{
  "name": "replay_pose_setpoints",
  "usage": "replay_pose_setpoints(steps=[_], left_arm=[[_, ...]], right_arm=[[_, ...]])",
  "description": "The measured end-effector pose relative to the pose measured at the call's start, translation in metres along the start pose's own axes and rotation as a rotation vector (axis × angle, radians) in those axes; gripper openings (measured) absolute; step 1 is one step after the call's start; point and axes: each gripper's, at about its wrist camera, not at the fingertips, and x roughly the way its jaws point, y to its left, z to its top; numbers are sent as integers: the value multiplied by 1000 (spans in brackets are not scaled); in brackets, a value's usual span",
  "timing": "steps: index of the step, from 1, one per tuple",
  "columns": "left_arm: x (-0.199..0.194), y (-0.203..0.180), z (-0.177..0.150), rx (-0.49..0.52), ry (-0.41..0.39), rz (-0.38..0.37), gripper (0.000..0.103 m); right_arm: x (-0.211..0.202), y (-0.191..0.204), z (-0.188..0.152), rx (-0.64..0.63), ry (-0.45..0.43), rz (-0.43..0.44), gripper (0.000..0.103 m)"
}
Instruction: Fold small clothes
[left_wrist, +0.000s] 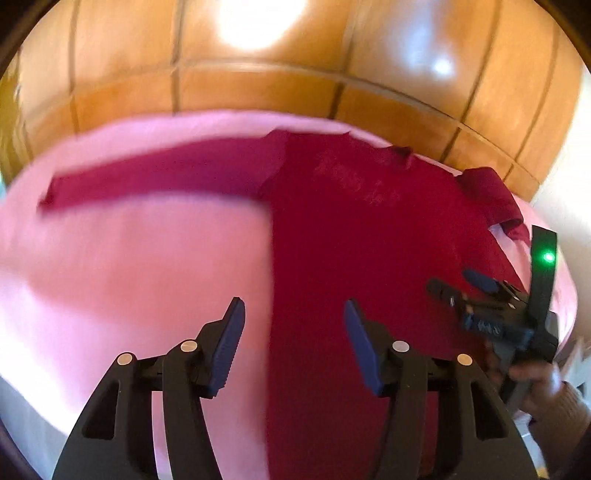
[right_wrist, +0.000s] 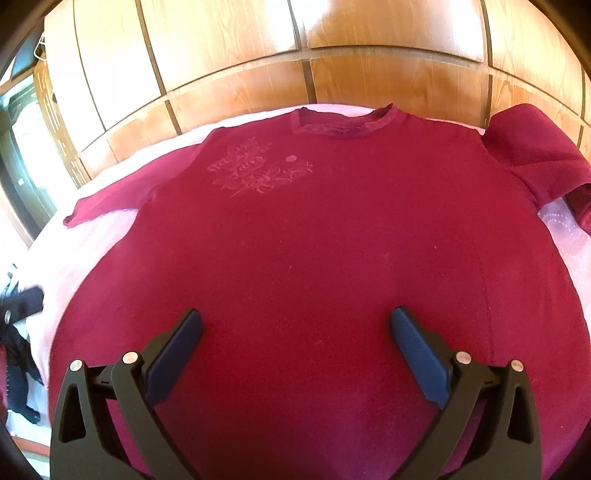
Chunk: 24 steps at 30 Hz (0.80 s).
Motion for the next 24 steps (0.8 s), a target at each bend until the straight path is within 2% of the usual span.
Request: replay_pose_setpoints(steps=[2,3,4,6,10,13,16,18,20,22,24], left_arm=[[6,-16,10,46,-38,-5,57],[15,-28,15,78,-52,-4,62],[24,-37,18,100,-53,-1,63],[45,-55,24,123,-34,-16,63],[79,-79,25,173,-8,0,63],[105,-84,22,170,66,-24,63],[112,-82,18,158,58,-21,71],[114,-78,18,134,64,-36,77],[116,-73,18,105,69,-57,79],[118,-73,16,101,60,-59,82],[119,-76,16,109,58,-52,85]], right_arm=[[-19,-20,3,81,-22,28,94],[-27,-31,4,113,-33,27,86],[-39,-49,5,167,-53,11,79],[-59,-90,8,280,-93,-30,73],[-96,-197,8,562,-185,-123,59],[-111,-284,3,796,-246,-167,50],[-108,-351,4,968,-283,-178,48],[-102,-379,7,1027,-296,-177,47],[-93,-407,15,1092,-309,-212,47],[-84,-423,23,1118,-321,-208,40],[-74,-431,38,1091,-295,-238,32]])
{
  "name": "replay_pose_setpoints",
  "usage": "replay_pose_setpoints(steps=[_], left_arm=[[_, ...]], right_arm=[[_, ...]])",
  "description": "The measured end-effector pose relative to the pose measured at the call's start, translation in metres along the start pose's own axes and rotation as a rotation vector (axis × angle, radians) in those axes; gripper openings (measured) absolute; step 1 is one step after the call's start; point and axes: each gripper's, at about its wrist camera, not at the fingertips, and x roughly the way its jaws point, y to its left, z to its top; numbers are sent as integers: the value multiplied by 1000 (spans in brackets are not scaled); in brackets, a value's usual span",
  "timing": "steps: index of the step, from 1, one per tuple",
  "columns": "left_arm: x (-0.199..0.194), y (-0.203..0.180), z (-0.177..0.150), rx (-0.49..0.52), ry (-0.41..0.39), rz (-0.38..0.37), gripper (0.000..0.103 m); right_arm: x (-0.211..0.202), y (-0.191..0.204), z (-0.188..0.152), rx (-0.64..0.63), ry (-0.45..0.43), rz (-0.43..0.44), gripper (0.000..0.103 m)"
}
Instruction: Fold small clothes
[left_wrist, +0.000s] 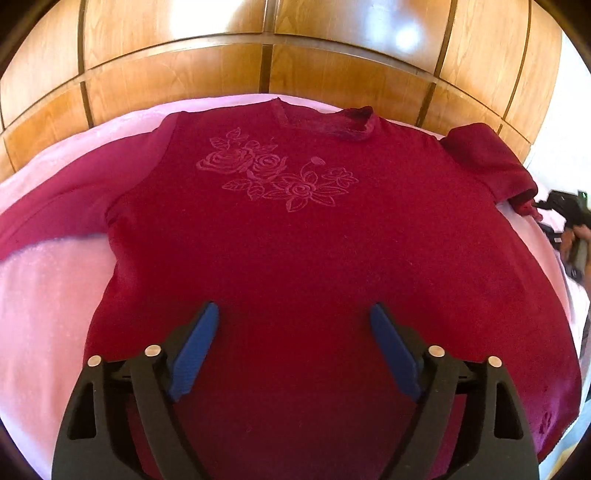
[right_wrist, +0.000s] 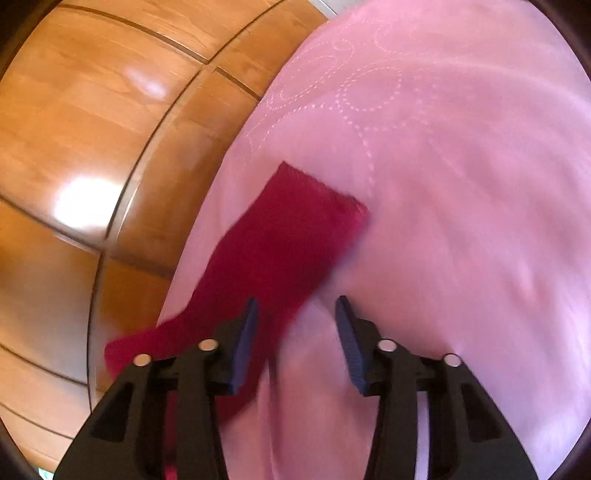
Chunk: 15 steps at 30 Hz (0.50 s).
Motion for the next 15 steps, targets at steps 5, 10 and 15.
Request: replay_pose_setpoints(steps=[5,10,15], left_arm=[[2,-2,0,-3,5,-7,87],[3,-2,0,-3,5,-7,88],[3,-2,-1,-4,4,-7,88]], right_arm=[[-15,23,10,-187,-58,-113,6],[-66,13,35,-225,-212,-177,6],[-67,-25,44,-205,-215,-295,6]])
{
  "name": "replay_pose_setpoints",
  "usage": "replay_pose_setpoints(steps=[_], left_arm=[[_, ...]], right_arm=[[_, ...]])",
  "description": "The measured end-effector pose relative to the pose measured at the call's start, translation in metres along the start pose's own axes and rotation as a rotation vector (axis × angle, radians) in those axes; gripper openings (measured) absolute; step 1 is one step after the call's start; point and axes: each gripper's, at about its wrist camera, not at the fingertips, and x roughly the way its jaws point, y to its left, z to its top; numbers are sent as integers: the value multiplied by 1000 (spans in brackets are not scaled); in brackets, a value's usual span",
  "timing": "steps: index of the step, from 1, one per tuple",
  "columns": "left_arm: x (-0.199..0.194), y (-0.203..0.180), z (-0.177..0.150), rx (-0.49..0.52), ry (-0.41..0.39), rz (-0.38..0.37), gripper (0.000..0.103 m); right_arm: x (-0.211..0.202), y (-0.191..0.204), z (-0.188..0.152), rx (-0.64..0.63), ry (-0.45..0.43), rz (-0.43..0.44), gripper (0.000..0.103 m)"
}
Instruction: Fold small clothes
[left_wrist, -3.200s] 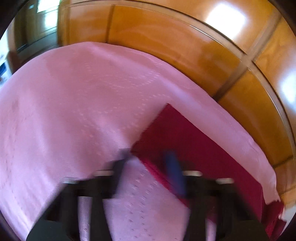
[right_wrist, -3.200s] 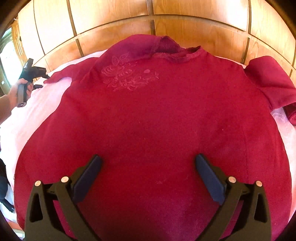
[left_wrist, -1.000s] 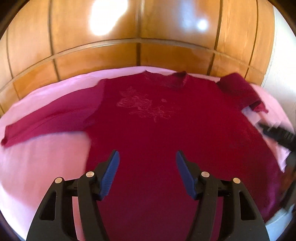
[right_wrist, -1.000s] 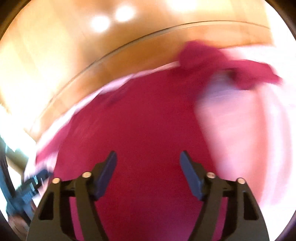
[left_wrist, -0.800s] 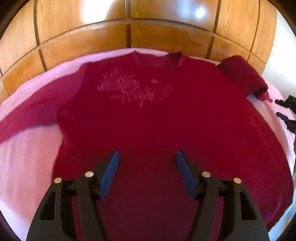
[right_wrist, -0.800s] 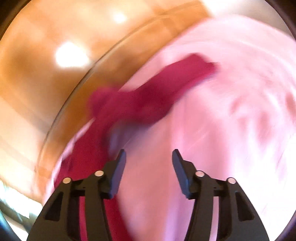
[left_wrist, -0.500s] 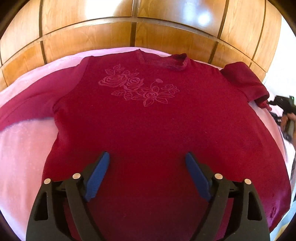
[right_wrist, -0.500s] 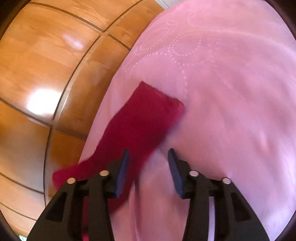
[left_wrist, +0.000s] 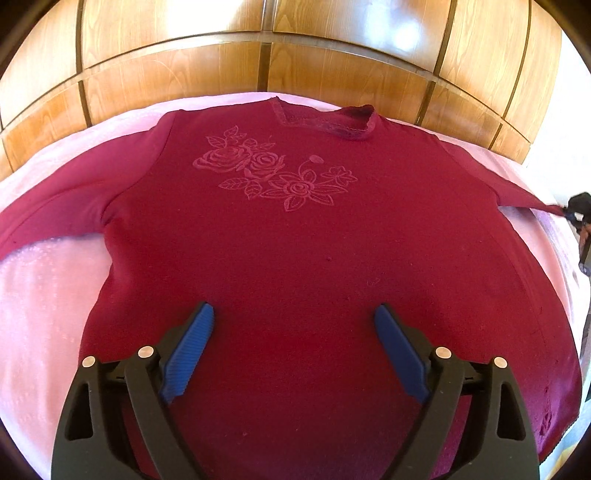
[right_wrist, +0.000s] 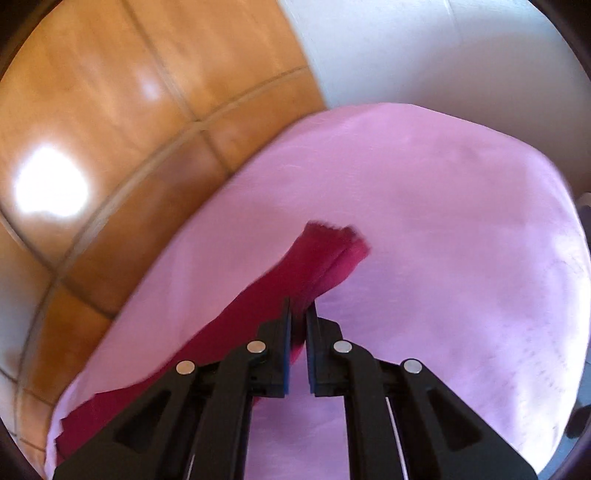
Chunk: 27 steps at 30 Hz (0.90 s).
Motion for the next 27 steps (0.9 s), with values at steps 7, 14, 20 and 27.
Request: replay_pose_setpoints(steps=[7,14,20,27], left_arm=[[0,1,0,-1,-1,-1,88],[1,2,-1,-6,-9,-22,91],[1,3,-1,-11,-14,-42,93],[-1,2,-2,-1,-6,-60,98]], right_arm=[[23,-12,-30,-1,91,-16,35],[-57,40,-82,-213,179,291,58],[-109,95,-198,-494,458,539,42],[-141,112,-275,-714,485,479,10]])
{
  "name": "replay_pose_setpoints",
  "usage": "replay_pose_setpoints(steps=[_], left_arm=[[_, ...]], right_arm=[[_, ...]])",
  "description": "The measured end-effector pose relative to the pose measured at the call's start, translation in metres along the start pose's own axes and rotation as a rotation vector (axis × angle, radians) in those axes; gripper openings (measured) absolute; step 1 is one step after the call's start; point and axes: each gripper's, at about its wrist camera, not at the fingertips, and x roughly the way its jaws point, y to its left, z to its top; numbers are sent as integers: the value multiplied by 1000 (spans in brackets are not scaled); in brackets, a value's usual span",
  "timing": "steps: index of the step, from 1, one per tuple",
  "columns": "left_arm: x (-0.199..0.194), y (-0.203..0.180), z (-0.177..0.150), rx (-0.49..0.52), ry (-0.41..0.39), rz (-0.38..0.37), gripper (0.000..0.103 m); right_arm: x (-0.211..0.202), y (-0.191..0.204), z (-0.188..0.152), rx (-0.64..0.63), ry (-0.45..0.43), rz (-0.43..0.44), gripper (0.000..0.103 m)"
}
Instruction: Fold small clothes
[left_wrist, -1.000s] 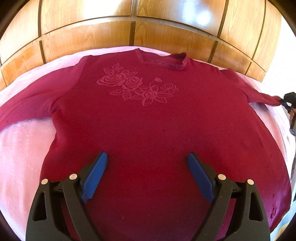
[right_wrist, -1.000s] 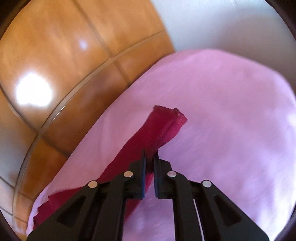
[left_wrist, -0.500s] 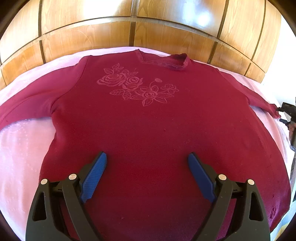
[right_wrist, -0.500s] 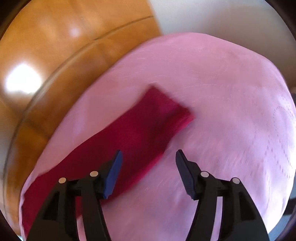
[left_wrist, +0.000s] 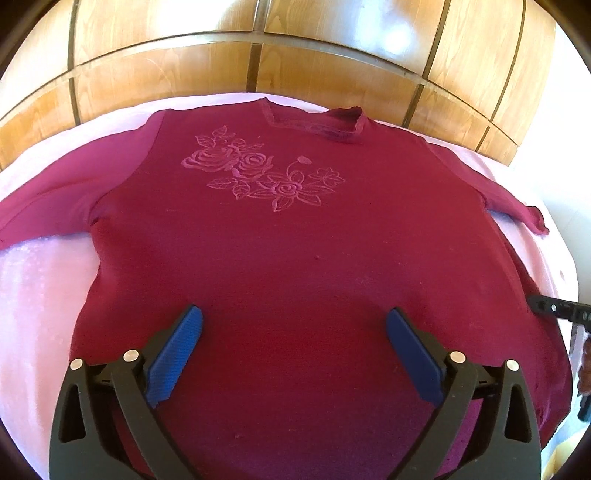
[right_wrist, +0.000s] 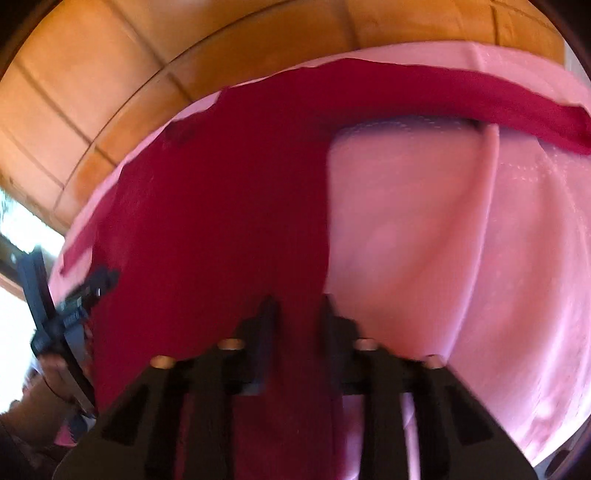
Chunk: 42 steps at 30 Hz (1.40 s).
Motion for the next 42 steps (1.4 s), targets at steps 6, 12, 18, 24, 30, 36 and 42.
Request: replay_pose_setpoints(steps=[6,12,18,24,30,36,42], left_arm=[[-9,6,-9,-40,-22,15,98],[-16,11,-1,-61,-15,47,98],[-25,38,6,-150,-54,107,98],[-9,36,-1,-120,-23,141,99],[-7,36,-3,-120,-26,143,99],[-6,35,-3,-114,-24,153,99],[-5,36,-3,-114,-23,154,99]], right_arm=[[-2,-6,-4,-28,-12,-147,10],[-3,-29,-5,122,-80,-15,20],[-34,-57,8,283,-169,90,65],[-39,-144,35,594,-272,8,66],[-48,-232,69,842,-429,-50,63],[-39,-290,112,947,-472,-128,58],[-25,-284,152,835,-391,-289,6]])
